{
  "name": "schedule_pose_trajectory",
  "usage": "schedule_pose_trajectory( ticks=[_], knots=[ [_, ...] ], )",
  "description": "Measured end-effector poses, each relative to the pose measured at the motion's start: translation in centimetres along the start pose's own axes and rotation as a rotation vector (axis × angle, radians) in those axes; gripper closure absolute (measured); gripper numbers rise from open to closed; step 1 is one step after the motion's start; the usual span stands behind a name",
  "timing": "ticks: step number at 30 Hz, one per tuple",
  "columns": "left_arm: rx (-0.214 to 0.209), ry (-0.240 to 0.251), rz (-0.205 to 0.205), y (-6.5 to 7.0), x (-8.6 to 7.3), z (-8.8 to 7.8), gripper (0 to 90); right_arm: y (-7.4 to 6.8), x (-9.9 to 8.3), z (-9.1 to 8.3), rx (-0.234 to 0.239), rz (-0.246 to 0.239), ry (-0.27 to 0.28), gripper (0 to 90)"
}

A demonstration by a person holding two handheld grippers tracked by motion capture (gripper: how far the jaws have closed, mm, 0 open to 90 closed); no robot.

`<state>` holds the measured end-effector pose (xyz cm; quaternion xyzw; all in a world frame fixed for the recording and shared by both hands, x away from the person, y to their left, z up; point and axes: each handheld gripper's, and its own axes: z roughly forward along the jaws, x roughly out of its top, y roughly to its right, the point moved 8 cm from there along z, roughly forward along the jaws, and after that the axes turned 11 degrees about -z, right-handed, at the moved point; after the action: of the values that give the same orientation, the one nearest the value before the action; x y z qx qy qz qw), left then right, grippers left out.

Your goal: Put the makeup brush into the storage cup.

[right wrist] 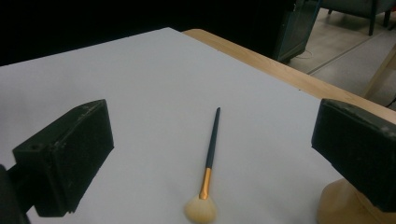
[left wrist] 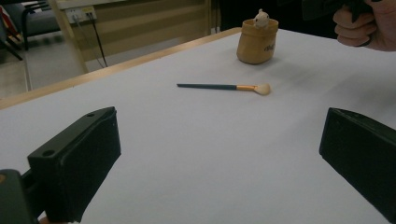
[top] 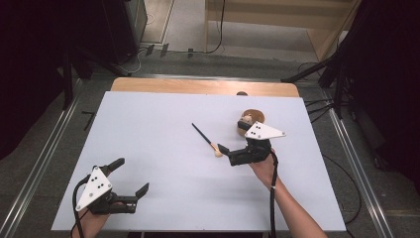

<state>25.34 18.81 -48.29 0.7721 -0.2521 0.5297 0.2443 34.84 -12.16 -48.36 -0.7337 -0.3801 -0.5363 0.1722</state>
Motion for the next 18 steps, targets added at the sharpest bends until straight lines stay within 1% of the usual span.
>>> schedule_pose_trajectory(
  ticks=[7,14,18],
  knots=[
    [-0.003,-0.001,-0.002,0.0,0.0,0.0,0.0,0.4,0.1,0.7,0.002,0.017,-0.012,0.0],
    [-0.002,-0.004,-0.005,0.0,-0.1,0.0,0.0,0.5,0.7,1.1,0.012,0.012,-0.014,0.0],
    [-0.001,-0.004,-0.004,0.0,-0.1,0.0,0.0,0.6,0.8,1.4,0.017,0.012,-0.023,0.0]
  ],
)
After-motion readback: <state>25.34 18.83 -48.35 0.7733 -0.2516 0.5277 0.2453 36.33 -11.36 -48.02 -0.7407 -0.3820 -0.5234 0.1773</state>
